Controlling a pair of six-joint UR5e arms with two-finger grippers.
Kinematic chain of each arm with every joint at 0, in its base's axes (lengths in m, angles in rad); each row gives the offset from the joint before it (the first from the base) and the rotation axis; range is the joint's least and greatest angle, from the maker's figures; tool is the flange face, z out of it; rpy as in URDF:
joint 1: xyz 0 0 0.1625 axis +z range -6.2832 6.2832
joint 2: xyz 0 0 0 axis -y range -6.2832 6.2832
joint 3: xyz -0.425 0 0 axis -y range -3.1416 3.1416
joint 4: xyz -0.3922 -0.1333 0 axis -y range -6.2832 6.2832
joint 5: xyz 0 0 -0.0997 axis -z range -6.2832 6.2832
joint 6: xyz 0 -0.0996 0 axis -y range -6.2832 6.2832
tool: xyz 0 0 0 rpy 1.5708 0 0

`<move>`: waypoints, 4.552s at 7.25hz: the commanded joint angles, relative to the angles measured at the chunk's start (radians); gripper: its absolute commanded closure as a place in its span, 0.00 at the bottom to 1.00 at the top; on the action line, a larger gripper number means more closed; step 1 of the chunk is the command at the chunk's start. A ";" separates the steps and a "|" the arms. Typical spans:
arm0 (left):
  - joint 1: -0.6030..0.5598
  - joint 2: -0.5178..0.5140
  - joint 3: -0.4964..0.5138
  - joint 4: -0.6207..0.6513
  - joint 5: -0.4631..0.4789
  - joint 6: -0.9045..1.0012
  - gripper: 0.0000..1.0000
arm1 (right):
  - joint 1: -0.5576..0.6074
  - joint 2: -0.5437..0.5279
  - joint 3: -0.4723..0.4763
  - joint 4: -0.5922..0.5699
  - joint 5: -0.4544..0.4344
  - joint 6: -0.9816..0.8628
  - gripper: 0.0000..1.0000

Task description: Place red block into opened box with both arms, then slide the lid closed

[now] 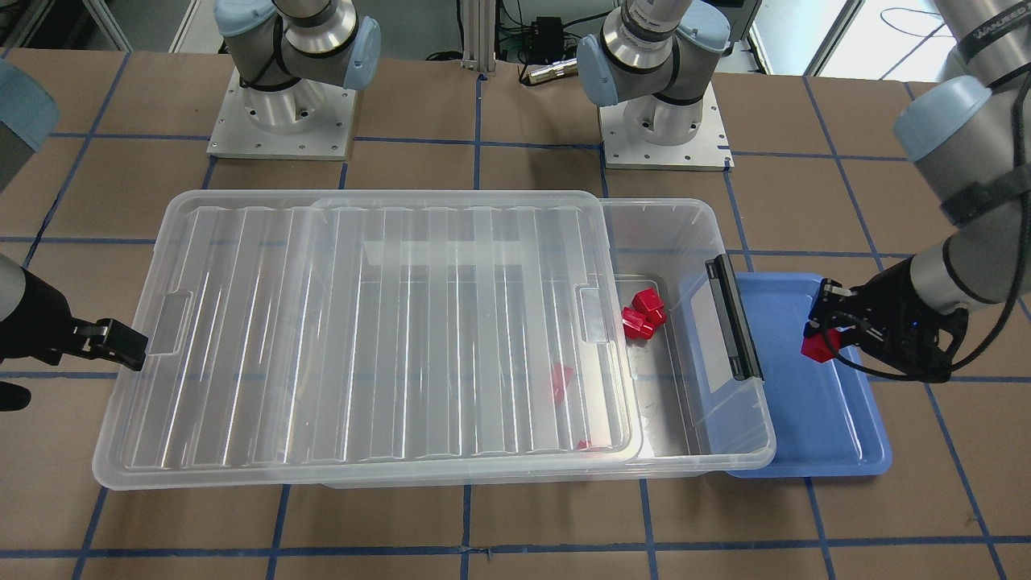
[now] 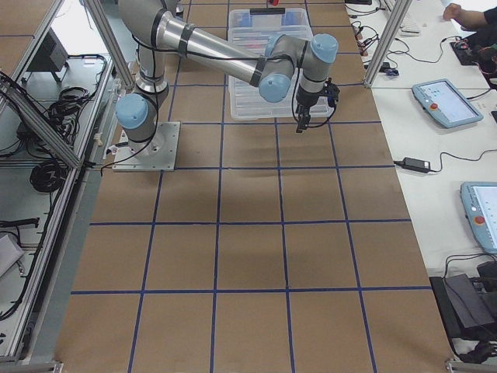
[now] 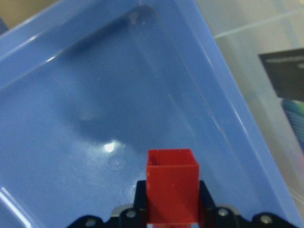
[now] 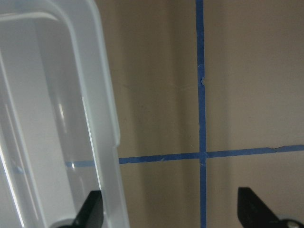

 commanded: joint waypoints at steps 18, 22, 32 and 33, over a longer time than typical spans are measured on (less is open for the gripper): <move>-0.378 -0.070 -0.268 0.429 -0.006 -0.742 0.97 | -0.048 -0.135 -0.026 0.092 -0.014 -0.056 0.00; -0.365 -0.070 -0.320 0.460 0.000 -0.743 0.95 | -0.048 -0.130 -0.025 0.107 -0.010 -0.056 0.00; -0.368 0.018 -0.062 0.145 0.006 -0.758 0.00 | -0.056 -0.123 -0.017 0.127 -0.022 -0.058 0.00; -0.375 0.045 0.015 0.044 0.007 -0.761 0.00 | -0.056 -0.118 -0.017 0.121 -0.021 -0.066 0.00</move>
